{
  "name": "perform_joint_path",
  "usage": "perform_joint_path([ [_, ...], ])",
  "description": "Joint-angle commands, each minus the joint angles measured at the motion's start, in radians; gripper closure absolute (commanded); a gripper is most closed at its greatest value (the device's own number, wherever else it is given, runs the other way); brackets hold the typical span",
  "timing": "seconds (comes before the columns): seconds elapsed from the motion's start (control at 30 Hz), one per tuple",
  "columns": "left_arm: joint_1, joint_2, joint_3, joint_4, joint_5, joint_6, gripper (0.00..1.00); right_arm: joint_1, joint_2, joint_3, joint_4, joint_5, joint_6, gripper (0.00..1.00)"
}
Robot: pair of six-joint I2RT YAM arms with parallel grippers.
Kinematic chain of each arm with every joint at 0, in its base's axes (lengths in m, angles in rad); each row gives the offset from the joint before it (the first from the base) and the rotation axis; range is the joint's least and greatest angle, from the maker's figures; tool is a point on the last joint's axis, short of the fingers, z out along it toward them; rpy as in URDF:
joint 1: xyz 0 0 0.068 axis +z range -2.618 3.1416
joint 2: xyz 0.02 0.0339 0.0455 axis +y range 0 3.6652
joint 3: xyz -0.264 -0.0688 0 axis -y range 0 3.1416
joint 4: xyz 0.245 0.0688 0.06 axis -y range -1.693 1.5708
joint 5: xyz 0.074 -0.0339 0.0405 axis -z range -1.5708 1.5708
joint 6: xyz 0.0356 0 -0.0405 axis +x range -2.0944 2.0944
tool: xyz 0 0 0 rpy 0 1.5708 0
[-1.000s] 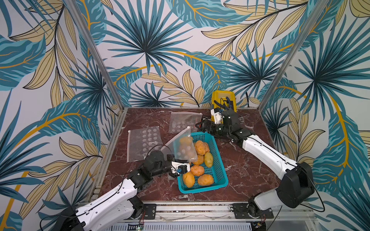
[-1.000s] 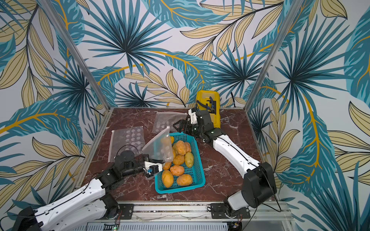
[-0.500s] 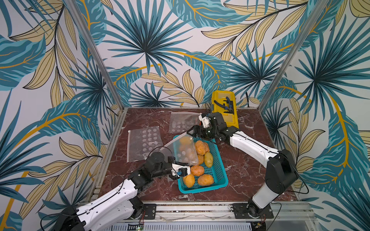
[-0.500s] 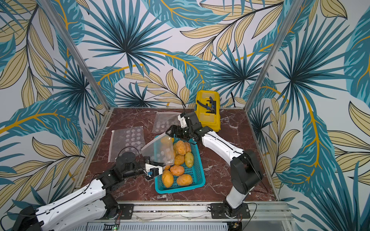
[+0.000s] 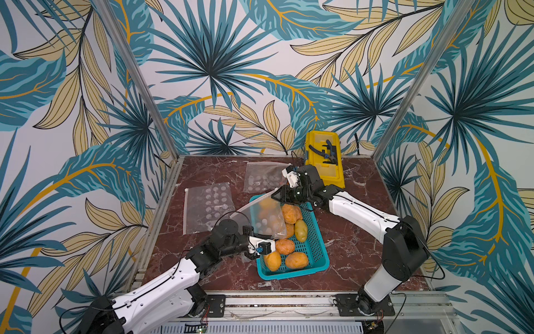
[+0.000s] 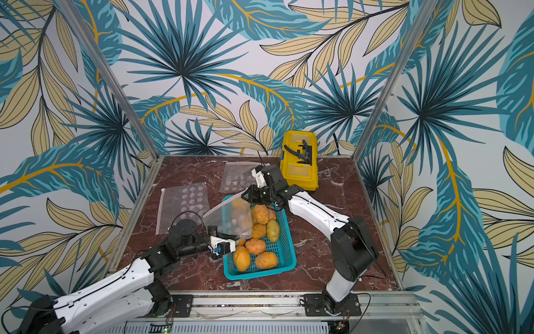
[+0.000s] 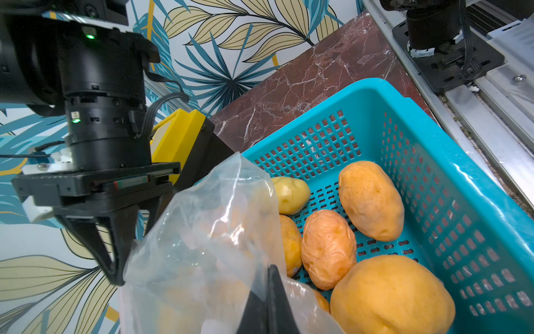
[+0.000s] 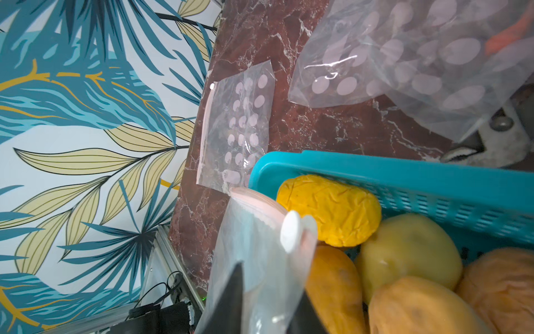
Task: Put the potatoes into a zipper bag and zip it
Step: Pick up the zipper food storage bag at the center of the board.
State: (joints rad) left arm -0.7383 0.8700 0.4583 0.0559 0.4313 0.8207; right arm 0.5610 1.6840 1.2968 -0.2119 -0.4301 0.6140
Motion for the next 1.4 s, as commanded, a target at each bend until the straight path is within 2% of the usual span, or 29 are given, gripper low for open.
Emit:
perform_joint_path([
  [0.0, -0.004, -0.018, -0.006, 0.042, -0.025, -0.034, 0.73, 0.002, 0.016, 0.025, 0.019, 0.005, -0.018, 0.93],
  [0.03, -0.004, -0.026, -0.012, 0.064, -0.052, -0.066, 0.66, 0.002, 0.012, 0.040, 0.008, 0.013, -0.025, 0.98],
  [0.07, -0.005, -0.035, -0.013, 0.069, -0.064, -0.086, 0.63, 0.001, 0.009, 0.058, 0.004, 0.026, -0.035, 1.00],
  [0.13, -0.005, -0.051, -0.015, 0.069, -0.065, -0.124, 0.54, 0.001, -0.005, 0.087, -0.034, 0.048, -0.056, 1.00],
  [0.17, -0.004, -0.057, -0.014, 0.069, -0.069, -0.139, 0.38, -0.001, -0.013, 0.102, -0.040, 0.058, -0.068, 1.00],
  [0.2, -0.004, -0.062, -0.013, 0.069, -0.077, -0.161, 0.02, 0.000, -0.021, 0.117, -0.046, 0.065, -0.082, 1.00],
  [0.43, -0.003, -0.090, 0.013, 0.069, -0.244, -0.331, 0.01, -0.017, -0.104, 0.204, -0.082, 0.224, -0.199, 1.00],
  [0.5, -0.001, -0.097, 0.031, 0.067, -0.311, -0.424, 0.01, -0.019, -0.127, 0.221, -0.101, 0.316, -0.236, 1.00],
  [0.6, 0.006, -0.110, 0.063, 0.065, -0.470, -0.595, 0.01, -0.029, -0.163, 0.231, -0.122, 0.425, -0.287, 1.00],
  [0.73, 0.051, -0.141, 0.076, 0.064, -0.519, -0.771, 0.00, -0.035, -0.251, 0.174, -0.080, 0.521, -0.363, 1.00],
  [0.8, 0.099, -0.157, 0.081, 0.064, -0.496, -0.875, 0.01, -0.035, -0.306, 0.116, -0.023, 0.567, -0.409, 1.00],
  [0.9, 0.208, -0.127, 0.124, 0.043, -0.339, -1.054, 0.00, -0.035, -0.394, -0.001, 0.111, 0.608, -0.489, 1.00],
  [1.03, 0.338, -0.009, 0.203, 0.032, -0.156, -1.319, 0.01, -0.033, -0.488, -0.184, 0.320, 0.601, -0.614, 1.00],
  [1.13, 0.348, 0.049, 0.246, 0.022, -0.191, -1.477, 0.01, -0.035, -0.540, -0.316, 0.483, 0.600, -0.698, 1.00],
  [1.23, 0.349, 0.059, 0.278, 0.023, -0.181, -1.555, 0.01, -0.034, -0.553, -0.396, 0.595, 0.584, -0.769, 1.00],
  [1.37, 0.350, 0.061, 0.329, 0.024, -0.138, -1.633, 0.01, -0.034, -0.503, -0.404, 0.649, 0.580, -0.807, 1.00],
])
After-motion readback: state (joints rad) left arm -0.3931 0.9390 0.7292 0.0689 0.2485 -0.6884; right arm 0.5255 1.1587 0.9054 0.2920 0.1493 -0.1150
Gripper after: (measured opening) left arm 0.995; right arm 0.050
